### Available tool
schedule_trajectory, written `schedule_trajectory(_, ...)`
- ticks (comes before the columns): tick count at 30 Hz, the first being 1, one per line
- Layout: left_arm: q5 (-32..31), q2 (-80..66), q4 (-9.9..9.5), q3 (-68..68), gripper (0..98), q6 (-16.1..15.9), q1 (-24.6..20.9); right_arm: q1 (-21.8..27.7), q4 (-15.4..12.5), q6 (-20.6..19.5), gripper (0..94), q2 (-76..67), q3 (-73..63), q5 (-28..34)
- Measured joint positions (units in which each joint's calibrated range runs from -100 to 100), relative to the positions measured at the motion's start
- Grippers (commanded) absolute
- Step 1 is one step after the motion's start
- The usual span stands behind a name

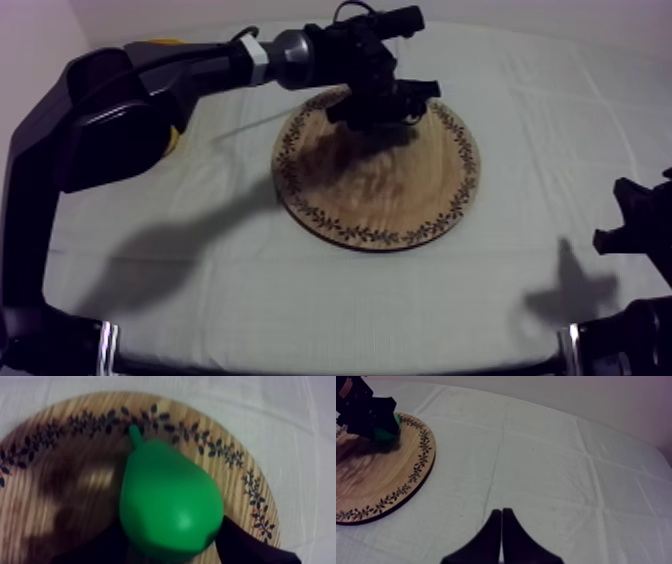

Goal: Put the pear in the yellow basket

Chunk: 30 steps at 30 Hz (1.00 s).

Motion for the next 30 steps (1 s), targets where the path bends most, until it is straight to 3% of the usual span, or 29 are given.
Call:
schedule_trajectory(11, 2.73, -2.36, -2.24, -0.33, 73.2, 2.4, -0.6, 0.0, 0.0, 0.0, 0.3, 0.0, 0.0, 0.09)
schedule_trajectory(22, -1.3, 1.04, -4.49, -1.38, 69.8, 2.74, -1.18, 0.0, 0.0, 0.0, 0.3, 0.0, 0.0, 0.09)
schedule_trajectory(30, 0.66, 2.56, -4.55, -4.77, 63.1, 1.77, -1.39, 0.0, 0.0, 0.0, 0.3, 0.0, 0.0, 0.09)
